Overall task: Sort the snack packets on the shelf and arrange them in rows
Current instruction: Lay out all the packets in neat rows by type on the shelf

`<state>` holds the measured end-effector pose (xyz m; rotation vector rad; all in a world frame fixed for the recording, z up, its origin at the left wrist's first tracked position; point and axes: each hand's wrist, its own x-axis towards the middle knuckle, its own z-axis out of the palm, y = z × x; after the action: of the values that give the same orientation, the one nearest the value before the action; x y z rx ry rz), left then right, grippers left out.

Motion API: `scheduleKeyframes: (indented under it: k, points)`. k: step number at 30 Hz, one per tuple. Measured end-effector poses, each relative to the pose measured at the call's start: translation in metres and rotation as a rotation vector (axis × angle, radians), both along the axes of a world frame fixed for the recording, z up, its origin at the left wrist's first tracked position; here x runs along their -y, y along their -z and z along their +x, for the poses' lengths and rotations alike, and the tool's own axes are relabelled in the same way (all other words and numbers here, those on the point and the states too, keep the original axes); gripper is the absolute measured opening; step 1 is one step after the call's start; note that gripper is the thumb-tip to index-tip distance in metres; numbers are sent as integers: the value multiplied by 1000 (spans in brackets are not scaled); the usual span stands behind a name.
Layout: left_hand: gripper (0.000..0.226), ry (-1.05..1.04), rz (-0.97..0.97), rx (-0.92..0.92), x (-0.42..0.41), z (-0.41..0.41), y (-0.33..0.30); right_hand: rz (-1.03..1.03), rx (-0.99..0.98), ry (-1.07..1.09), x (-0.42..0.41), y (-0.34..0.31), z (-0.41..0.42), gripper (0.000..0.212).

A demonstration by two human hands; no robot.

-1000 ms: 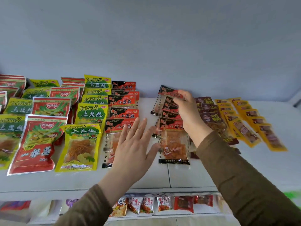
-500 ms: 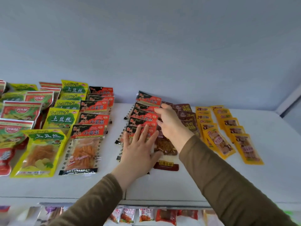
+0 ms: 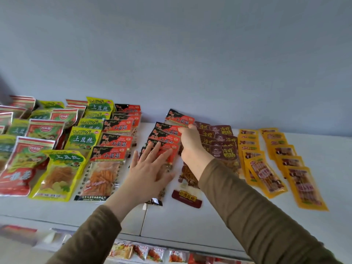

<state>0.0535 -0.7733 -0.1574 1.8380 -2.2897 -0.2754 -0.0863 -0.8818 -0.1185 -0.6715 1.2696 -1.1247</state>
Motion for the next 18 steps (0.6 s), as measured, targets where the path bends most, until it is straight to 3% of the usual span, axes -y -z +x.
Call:
scheduleKeyframes:
  k: [6, 11, 18]
  points:
    - [77, -35, 46, 101, -1, 11, 10, -47, -83, -109, -3, 3, 26, 54]
    - [71, -9, 57, 95, -1, 17, 11, -34, -83, 9, -1, 10, 27, 38]
    - [71, 3, 90, 93, 2, 25, 10, -76, -133, -49, 16, 11, 31, 48]
